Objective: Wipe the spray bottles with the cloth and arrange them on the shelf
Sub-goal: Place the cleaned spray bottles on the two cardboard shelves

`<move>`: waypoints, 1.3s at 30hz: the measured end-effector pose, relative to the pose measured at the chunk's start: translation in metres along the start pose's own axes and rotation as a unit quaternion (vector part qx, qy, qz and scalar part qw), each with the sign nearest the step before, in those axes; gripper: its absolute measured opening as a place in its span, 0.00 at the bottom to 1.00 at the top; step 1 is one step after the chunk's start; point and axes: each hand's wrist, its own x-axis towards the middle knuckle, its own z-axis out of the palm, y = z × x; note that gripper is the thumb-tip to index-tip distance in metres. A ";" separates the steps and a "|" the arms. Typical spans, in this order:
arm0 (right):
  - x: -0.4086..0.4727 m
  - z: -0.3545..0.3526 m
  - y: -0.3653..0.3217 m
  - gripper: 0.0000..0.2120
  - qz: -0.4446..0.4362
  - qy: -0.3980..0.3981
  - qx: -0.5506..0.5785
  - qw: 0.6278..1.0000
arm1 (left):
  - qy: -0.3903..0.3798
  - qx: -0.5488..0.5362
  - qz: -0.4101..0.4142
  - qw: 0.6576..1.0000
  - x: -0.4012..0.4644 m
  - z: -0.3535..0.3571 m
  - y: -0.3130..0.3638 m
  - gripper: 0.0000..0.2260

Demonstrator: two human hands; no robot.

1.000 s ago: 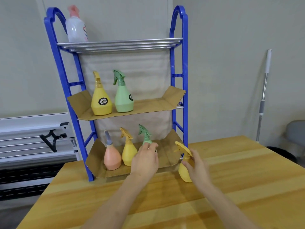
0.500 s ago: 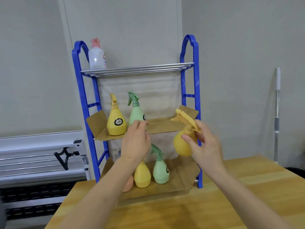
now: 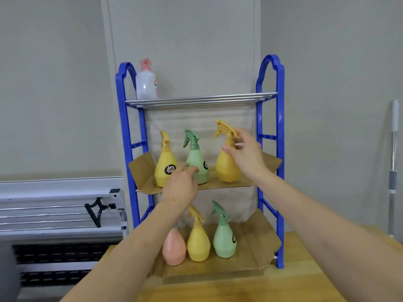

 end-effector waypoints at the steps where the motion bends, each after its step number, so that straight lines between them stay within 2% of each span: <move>1: 0.007 0.005 0.005 0.21 0.004 -0.002 -0.013 1.000 | 0.000 -0.006 0.001 1.000 0.002 0.001 0.001 0.16; 11: 0.043 0.031 0.046 0.24 0.047 -0.029 -0.099 0.994 | 0.037 -0.020 0.009 0.999 0.002 0.013 -0.001 0.15; 17: 0.038 0.035 0.046 0.26 0.077 -0.013 -0.097 0.992 | 0.036 -0.035 0.007 0.999 -0.005 0.015 -0.002 0.16; 23: 0.012 0.023 0.041 0.30 0.047 -0.080 -0.084 0.992 | 0.057 -0.044 0.018 0.997 -0.021 0.012 0.004 0.15; 25: -0.005 0.017 0.040 0.28 0.021 -0.067 -0.103 0.992 | 0.074 -0.036 0.021 0.996 -0.030 0.009 0.008 0.15; 29: -0.048 0.009 0.042 0.17 -0.048 -0.006 -0.112 0.992 | 0.107 -0.051 0.039 0.992 -0.058 0.005 0.014 0.15; 32: -0.089 0.005 0.049 0.13 -0.098 0.008 -0.100 0.990 | 0.094 -0.068 0.016 0.993 -0.083 0.012 0.013 0.16; 36: -0.135 0.006 0.068 0.11 -0.061 -0.021 -0.099 0.993 | 0.030 -0.078 -0.048 0.995 -0.111 0.040 -0.002 0.13; 39: -0.155 0.013 0.092 0.11 -0.021 -0.058 -0.110 0.992 | 0.002 -0.066 -0.068 0.996 -0.125 0.066 -0.016 0.13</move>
